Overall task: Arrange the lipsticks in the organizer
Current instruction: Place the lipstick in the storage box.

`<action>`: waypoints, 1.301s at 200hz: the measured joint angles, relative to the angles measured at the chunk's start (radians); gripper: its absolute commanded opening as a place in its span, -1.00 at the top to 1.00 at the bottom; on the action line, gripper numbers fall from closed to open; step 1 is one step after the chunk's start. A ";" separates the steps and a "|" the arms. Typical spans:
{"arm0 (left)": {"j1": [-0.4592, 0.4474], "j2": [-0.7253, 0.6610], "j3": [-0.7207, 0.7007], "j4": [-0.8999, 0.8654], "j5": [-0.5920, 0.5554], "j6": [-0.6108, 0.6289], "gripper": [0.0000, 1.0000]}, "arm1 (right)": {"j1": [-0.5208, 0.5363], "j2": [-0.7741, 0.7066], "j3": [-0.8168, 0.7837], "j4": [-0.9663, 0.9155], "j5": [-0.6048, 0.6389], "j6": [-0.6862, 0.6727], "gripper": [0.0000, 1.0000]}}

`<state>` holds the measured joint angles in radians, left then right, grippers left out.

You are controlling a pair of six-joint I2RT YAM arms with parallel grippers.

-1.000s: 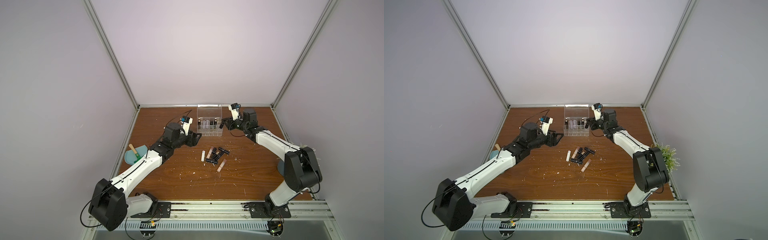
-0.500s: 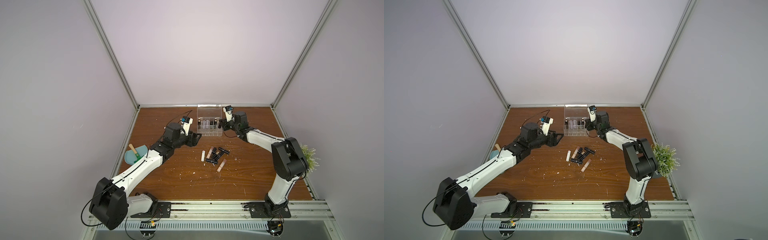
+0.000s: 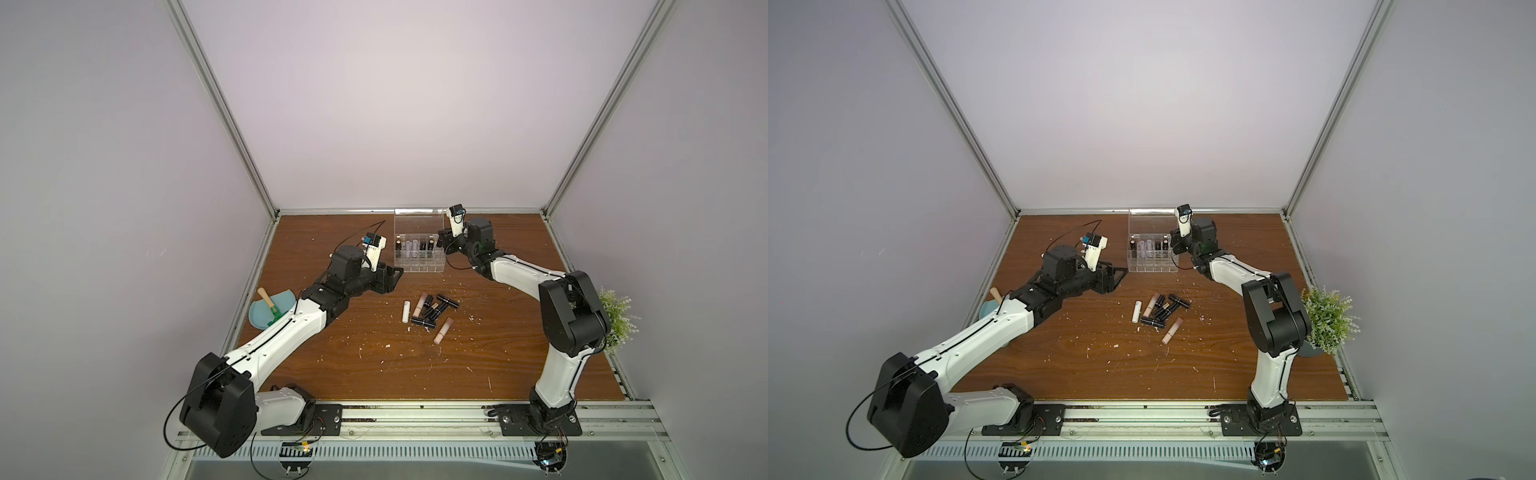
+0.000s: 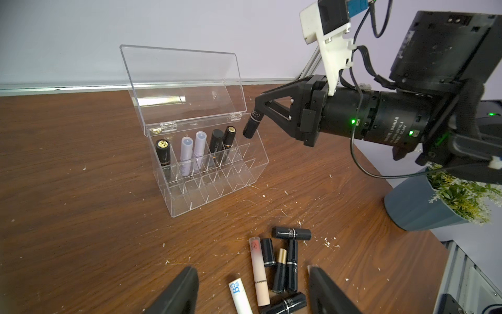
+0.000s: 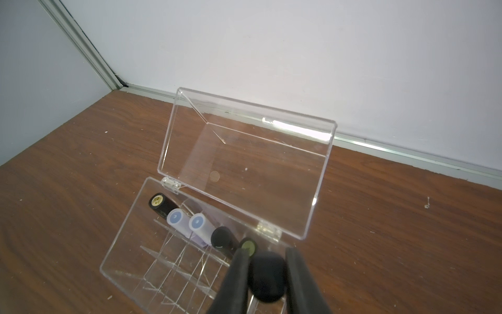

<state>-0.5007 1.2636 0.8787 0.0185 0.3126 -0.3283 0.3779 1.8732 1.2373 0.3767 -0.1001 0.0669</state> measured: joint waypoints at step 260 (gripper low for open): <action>0.000 0.002 -0.001 0.007 0.002 0.000 -0.37 | 0.019 0.071 0.036 0.008 0.073 -0.052 0.71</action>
<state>-0.5007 1.2655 0.8776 0.0257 0.3145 -0.3286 0.3973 1.9438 1.2732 0.3847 -0.0273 0.0147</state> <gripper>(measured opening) 0.683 0.236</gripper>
